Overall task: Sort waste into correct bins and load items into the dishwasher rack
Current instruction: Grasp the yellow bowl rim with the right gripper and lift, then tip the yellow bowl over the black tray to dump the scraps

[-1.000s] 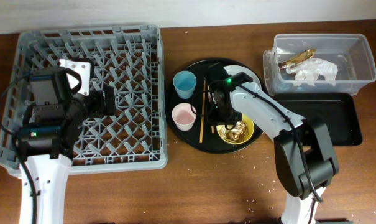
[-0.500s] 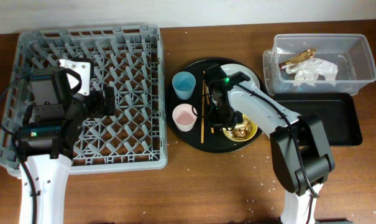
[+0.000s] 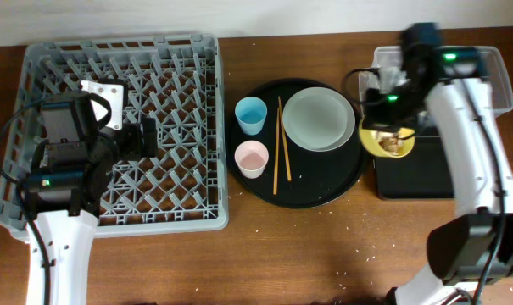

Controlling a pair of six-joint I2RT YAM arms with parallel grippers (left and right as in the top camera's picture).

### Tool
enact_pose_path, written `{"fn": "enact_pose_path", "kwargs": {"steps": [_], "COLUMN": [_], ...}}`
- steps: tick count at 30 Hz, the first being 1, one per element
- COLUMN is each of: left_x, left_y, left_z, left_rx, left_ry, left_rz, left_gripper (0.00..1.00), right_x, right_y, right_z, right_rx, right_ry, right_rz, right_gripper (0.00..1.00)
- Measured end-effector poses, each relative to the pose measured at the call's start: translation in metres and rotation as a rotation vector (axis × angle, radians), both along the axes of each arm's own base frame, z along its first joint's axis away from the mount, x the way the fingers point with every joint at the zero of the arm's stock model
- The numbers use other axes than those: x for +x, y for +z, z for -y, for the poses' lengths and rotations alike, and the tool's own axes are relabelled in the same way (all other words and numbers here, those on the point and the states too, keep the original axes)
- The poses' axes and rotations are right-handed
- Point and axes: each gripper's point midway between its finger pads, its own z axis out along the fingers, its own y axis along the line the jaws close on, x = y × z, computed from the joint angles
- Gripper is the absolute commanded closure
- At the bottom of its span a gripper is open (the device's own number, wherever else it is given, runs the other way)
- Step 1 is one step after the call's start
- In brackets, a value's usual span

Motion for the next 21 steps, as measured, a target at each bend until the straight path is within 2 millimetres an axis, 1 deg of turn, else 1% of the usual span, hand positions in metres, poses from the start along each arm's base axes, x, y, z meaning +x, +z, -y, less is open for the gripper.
{"fn": "enact_pose_path", "kwargs": {"steps": [2, 5, 7, 11, 13, 15, 16, 18, 19, 21], "left_x": [0.000, 0.000, 0.000, 0.000, 0.000, 0.000, 0.000, 0.000, 0.000, 0.000], "left_y": [0.000, 0.000, 0.000, 0.000, 0.000, 0.000, 0.000, 0.000, 0.000, 0.000], "left_z": [0.000, 0.000, 0.000, 0.000, 0.000, 0.000, 0.000, 0.000, 0.000, 0.000], "left_rx": [0.000, 0.000, 0.000, 0.000, 0.000, 0.000, 0.000, 0.000, 0.000, 0.000], "left_ry": [0.000, 0.000, 0.000, 0.000, 0.000, 0.000, 0.000, 0.000, 0.000, 0.000], "left_rz": [0.000, 0.000, 0.000, 0.000, -0.001, 0.000, 0.000, 0.000, 0.000, 0.000], "left_gripper": [0.00, 0.00, 0.00, 0.00, 0.00, 0.00, 0.00, 0.00, 0.00, 0.00], "right_x": [0.003, 0.005, 0.003, -0.007, -0.012, -0.015, -0.012, -0.013, -0.018, -0.017], "right_y": [0.007, 0.016, 0.016, 0.009, 0.003, -0.009, -0.014, -0.027, -0.038, -0.048], "right_z": [0.020, 0.040, 0.048, 0.058, 0.063, 0.067, 0.069, 0.068, 0.066, 0.064], "right_rx": [0.097, 0.196, 0.263, 0.436, 0.518, 0.585, 0.600, 0.623, 0.645, 0.661], "right_ry": [0.007, 0.017, 0.024, 0.023, 0.016, 0.003, 0.006, 0.005, -0.001, 0.005], "right_rz": [0.044, 0.108, 0.135, 0.183, 0.214, 0.242, 0.277, 0.297, 0.292, 0.320], "right_gripper": [0.96, 0.96, 0.96, 0.96, 0.96, 0.96, 0.96, 0.96, 0.96, 0.96]}}
